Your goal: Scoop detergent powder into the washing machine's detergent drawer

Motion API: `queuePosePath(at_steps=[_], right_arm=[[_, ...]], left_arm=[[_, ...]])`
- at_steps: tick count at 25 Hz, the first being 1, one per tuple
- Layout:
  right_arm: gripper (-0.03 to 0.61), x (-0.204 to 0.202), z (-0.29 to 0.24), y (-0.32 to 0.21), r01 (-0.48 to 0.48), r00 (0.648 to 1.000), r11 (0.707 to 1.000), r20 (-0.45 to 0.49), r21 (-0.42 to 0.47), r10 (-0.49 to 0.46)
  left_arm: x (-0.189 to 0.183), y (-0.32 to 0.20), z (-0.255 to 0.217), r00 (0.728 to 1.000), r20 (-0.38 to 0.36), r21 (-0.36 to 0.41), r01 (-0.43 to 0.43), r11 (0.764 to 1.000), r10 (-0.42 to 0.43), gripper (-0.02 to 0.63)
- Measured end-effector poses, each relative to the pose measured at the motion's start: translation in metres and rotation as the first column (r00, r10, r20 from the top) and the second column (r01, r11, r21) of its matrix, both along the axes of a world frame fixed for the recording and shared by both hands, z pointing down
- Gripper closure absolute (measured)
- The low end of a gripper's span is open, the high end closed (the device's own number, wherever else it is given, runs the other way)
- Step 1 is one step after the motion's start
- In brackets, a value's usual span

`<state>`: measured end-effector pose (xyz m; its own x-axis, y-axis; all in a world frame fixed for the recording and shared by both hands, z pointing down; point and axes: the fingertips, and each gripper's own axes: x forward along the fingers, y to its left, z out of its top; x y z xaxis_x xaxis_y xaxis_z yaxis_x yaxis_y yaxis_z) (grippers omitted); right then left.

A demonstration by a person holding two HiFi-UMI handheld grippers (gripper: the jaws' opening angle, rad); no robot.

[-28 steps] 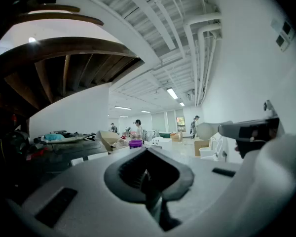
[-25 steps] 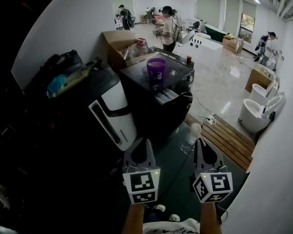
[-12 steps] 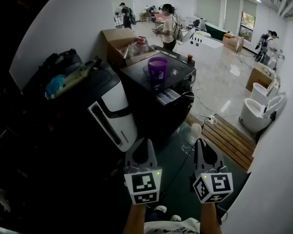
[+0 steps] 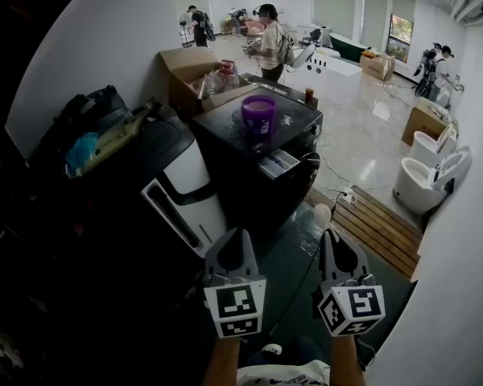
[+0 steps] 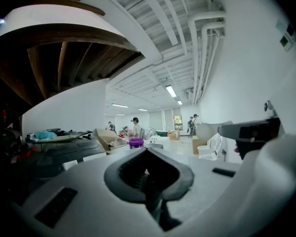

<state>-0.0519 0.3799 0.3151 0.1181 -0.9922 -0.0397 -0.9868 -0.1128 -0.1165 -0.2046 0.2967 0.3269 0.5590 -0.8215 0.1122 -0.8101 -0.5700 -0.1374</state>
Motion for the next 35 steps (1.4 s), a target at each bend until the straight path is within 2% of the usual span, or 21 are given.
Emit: queuePosePath(at_steps=[5,12,26,35], right_arm=[[0.558,0.005,0.002,-0.019,-0.002,1.000,1.000,-0.010,-0.016,0.001],[0.558,0.042,0.007,-0.051,0.007,1.000,1.000,0.000,-0.021,-0.007],[0.558,0.167,-0.007,-0.175,0.142,0.990,0.990,-0.002,-0.008,-0.142],[0.558,0.218,0.002,-0.234,0.255,0.967,0.967,0.022,-0.022,-0.255]], left_arm=[[0.008,-0.019,0.002,1.000,-0.001,-0.008,-0.008,1.000,0.008,0.612],[0.039,-0.051,0.010,1.000,0.011,-0.019,0.008,1.000,-0.008,0.612],[0.155,-0.151,0.002,0.990,0.005,-0.020,0.138,0.990,-0.138,0.612],[0.207,-0.194,0.009,0.974,0.009,-0.034,0.227,0.973,-0.226,0.612]])
